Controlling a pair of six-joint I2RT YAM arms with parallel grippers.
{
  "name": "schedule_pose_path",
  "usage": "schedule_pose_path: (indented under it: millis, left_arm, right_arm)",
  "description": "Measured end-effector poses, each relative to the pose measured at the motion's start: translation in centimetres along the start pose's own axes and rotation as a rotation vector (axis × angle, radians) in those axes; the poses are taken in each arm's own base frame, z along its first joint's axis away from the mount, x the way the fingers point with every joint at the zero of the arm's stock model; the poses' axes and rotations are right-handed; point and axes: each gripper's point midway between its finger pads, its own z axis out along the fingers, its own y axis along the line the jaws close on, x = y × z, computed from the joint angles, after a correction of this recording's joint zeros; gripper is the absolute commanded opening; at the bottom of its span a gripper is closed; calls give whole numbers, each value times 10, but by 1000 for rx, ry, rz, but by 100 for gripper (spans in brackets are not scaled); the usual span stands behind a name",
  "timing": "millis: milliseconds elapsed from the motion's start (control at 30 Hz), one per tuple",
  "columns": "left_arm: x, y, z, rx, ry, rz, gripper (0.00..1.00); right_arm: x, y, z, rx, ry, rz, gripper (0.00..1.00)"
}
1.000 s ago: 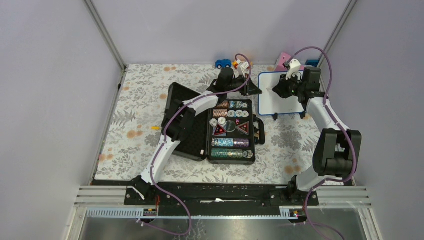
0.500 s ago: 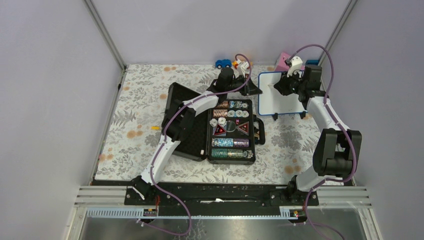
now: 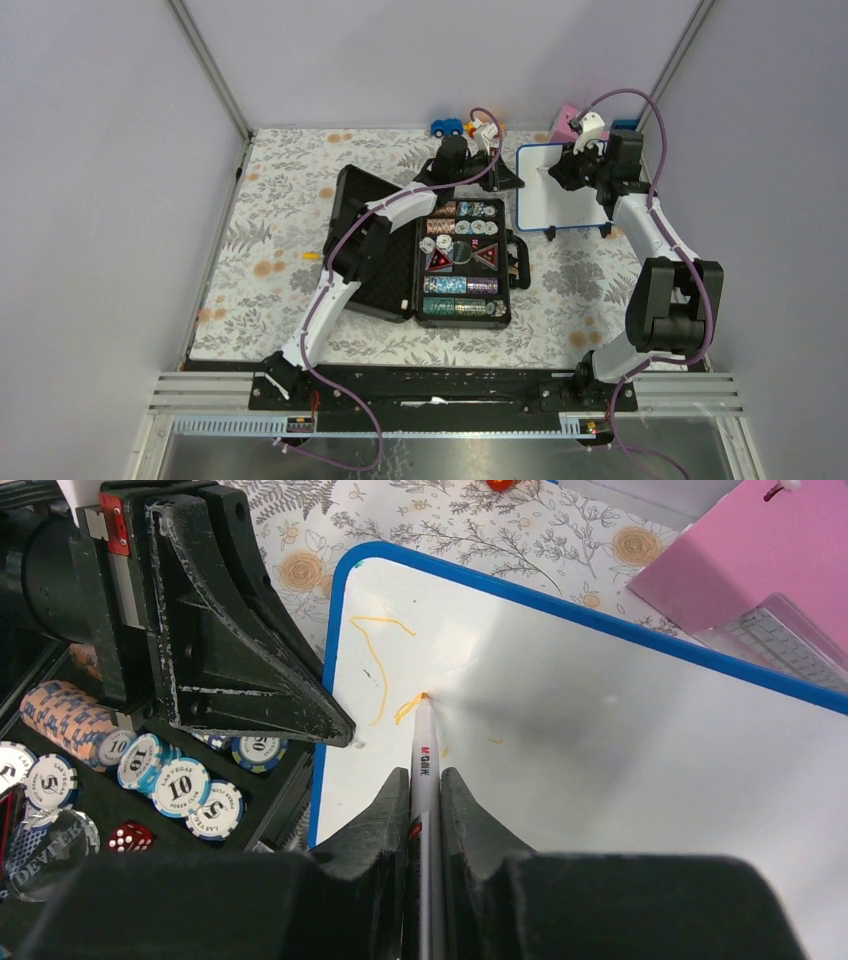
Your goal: Write a sentence on the whiteboard
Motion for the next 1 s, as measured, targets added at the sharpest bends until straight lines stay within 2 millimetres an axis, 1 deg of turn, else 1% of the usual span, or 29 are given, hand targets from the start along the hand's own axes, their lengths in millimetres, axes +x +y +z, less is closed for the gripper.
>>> schedule_pose_path:
  millis: [433,1000]
  left_arm:
    - [0,1,0,-4,0,-5,0]
    - [0,1,0,-4,1,-6,0]
  right_arm:
    - [11,-2,-4,25,15,-43,0]
    - [28,2,-9,20,57,-39,0]
